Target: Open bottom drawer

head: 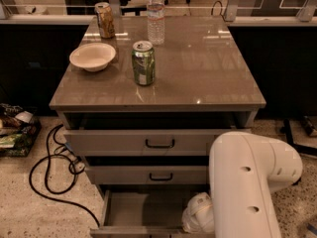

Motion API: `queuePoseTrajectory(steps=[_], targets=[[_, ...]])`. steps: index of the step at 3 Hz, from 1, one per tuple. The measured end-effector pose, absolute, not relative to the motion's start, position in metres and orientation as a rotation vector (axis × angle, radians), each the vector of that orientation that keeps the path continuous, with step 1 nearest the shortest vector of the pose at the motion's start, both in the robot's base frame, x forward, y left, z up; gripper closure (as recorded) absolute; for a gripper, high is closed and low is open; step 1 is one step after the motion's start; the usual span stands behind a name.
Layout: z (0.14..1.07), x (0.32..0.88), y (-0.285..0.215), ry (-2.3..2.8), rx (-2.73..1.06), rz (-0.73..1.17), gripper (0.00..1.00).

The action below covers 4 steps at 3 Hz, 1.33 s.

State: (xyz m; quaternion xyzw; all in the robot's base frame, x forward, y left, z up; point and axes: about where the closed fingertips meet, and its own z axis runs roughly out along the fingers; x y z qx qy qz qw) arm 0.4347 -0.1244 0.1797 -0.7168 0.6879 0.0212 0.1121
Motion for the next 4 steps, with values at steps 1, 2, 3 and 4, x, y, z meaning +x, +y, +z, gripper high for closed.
queuePoseTrajectory(steps=[1,2,3,4], targets=[[0.178,0.422,-0.12,2.044,-2.133,0.1,1.0],[0.179,0.422,-0.12,2.044,-2.133,0.1,1.0],[0.194,0.407,-0.121,2.055,-2.118,0.055,1.0],[0.22,0.366,-0.12,2.06,-2.075,0.032,1.0]])
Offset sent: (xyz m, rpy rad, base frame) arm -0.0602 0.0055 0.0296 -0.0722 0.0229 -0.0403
